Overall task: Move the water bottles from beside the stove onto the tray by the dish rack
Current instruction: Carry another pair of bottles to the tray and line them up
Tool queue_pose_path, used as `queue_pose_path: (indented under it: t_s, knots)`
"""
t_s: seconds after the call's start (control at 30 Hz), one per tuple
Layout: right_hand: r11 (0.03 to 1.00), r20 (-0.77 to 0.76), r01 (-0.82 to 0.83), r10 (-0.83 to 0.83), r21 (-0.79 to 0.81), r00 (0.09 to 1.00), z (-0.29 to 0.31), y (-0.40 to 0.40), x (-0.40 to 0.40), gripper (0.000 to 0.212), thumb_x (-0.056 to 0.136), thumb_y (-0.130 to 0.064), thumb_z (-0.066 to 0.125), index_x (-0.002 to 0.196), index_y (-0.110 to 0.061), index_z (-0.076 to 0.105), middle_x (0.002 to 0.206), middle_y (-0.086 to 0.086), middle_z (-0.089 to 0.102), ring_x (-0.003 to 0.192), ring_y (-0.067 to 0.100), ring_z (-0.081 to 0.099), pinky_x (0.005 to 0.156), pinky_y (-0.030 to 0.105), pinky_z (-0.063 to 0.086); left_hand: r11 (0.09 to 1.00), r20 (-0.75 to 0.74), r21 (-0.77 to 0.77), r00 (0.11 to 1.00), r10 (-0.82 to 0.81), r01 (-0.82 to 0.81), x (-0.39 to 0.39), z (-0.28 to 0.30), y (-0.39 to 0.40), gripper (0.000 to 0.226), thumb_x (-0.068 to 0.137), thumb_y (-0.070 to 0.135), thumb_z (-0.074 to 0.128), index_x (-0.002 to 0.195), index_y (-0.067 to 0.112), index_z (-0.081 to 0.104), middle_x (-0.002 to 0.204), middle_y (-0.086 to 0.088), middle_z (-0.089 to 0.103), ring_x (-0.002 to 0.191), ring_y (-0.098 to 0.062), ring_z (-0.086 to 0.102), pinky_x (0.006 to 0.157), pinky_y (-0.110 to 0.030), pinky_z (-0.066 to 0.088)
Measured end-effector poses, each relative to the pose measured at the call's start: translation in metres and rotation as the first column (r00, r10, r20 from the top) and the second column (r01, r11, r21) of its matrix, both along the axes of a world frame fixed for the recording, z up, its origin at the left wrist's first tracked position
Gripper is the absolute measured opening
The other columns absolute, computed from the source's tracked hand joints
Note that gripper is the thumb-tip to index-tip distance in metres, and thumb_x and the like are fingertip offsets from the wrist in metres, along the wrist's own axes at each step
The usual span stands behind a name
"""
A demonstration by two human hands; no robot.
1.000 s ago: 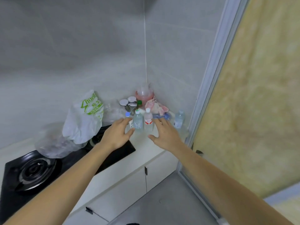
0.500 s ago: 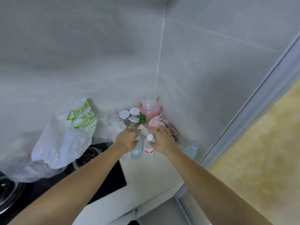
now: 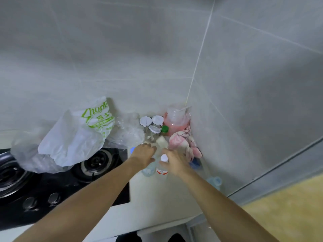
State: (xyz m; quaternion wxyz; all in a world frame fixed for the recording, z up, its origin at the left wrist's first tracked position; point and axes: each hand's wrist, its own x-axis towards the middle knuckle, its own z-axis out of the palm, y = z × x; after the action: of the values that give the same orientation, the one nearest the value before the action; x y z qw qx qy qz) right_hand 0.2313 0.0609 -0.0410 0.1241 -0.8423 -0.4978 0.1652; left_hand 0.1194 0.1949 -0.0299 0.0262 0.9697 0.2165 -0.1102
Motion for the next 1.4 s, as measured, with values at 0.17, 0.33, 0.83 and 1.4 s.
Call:
queue_pose_path:
  t_s: [0.17,0.33,0.83,1.4]
  knots:
    - [0.988,-0.067,-0.029,0.040,0.150,0.997,0.024,-0.026,0.010,0.027,0.083,-0.041,0.066,0.088,-0.021,0.048,0.080,0.002,0.064,0.078,0.029,0.061,0.057,0.035,0.040,0.999,0.141,0.017,0.990,0.031,-0.033,-0.014,0.037,-0.017,0.037,0.101,0.037,0.057,0.126,0.010,0.053,0.121,-0.014,0.062,0.116,-0.033,0.058,0.090,-0.040,0.046]
    - [0.956,-0.046,-0.123,0.140,0.266,0.989,0.079,-0.046,0.002,0.025,0.080,-0.040,0.071,0.086,-0.019,0.058,0.078,-0.001,0.065,0.076,0.019,0.057,0.055,0.032,0.032,0.979,0.214,-0.085,0.956,0.199,-0.185,-0.052,0.090,-0.041,0.035,0.102,0.037,0.054,0.124,0.009,0.053,0.113,-0.014,0.061,0.109,-0.032,0.058,0.079,-0.037,0.040]
    - [0.698,-0.080,-0.555,0.651,0.452,0.755,0.181,0.003,-0.230,0.021,0.075,-0.034,0.077,0.076,-0.023,0.059,0.066,-0.007,0.060,0.064,0.011,0.053,0.062,0.039,0.049,0.756,0.414,-0.043,0.677,0.608,-0.653,-0.363,0.209,-0.125,0.020,0.104,0.038,0.048,0.113,0.021,0.049,0.103,-0.005,0.059,0.088,-0.030,0.060,0.070,-0.043,0.051]
    - [0.234,-0.124,-0.784,0.972,0.575,0.199,0.259,0.016,-0.787,0.018,0.079,-0.033,0.079,0.077,-0.021,0.066,0.066,-0.006,0.057,0.063,0.012,0.050,0.060,0.031,0.040,0.159,0.488,0.128,0.202,0.849,-0.979,-0.872,0.294,-0.261,0.039,0.100,0.058,0.047,0.094,0.020,0.043,0.081,0.001,0.054,0.076,-0.029,0.051,0.061,-0.040,0.037]
